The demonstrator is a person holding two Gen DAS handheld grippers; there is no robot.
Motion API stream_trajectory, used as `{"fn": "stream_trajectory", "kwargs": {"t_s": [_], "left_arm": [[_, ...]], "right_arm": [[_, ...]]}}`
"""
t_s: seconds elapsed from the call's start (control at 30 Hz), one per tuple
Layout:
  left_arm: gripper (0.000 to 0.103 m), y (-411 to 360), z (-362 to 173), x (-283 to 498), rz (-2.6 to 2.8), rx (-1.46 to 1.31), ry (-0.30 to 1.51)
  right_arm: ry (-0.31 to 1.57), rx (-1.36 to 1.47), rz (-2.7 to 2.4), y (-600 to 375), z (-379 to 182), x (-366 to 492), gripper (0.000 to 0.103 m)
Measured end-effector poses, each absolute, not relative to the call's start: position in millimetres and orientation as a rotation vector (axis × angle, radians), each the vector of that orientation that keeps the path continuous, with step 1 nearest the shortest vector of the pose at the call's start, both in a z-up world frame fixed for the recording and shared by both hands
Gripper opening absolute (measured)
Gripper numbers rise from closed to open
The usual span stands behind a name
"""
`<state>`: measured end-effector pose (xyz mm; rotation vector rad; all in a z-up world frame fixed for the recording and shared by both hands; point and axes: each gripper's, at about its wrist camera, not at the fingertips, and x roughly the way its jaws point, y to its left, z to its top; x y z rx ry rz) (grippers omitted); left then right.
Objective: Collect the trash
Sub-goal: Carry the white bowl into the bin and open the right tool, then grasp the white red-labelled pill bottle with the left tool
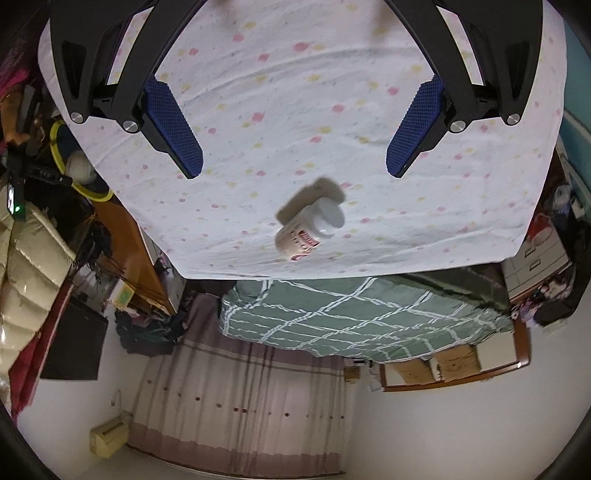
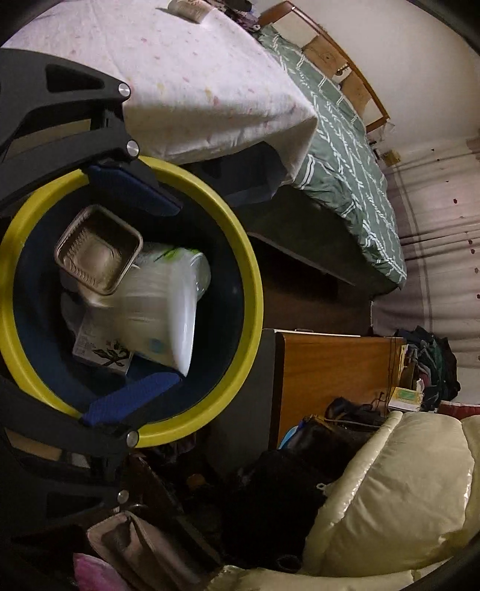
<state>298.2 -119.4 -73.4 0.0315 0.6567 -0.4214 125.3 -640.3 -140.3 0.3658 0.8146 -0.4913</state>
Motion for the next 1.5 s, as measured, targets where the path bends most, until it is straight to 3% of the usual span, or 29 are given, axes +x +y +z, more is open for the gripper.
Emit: {"fn": "stream_trajectory", "kwargs": {"t_s": [0.6, 0.8, 0.9, 0.97, 1.07, 1.5], "left_arm": [[0.098, -182.7, -108.9, 442.4, -0.523, 0.189, 0.811], [0.085, -196.7, -127.9, 475.1, -0.543, 0.261, 0.874], [0.074, -201.1, -137.6, 484.2, -0.537, 0.297, 0.914], [0.061, -202.6, -142.3, 487.4, -0.539, 0.306, 0.931], [0.054, -202.8, -143.0, 486.5, -0.542, 0.306, 0.921], [0.052, -243.9, -93.5, 404.4, -0.65, 0.27, 0.816]], "right_arm": [[0.821, 0.291, -0.407, -600.5, -126.4, 142.4, 0.083], [0.83, 0.287, -0.398, -599.0, -126.0, 144.8, 0.083], [0.835, 0.291, -0.391, -599.1, -127.1, 144.3, 0.083], [0.838, 0.293, -0.384, -598.5, -127.9, 143.0, 0.083], [0.838, 0.296, -0.37, -596.3, -128.2, 139.0, 0.083], [0.751, 0.335, -0.363, -593.7, -112.0, 67.9, 0.083]]}}
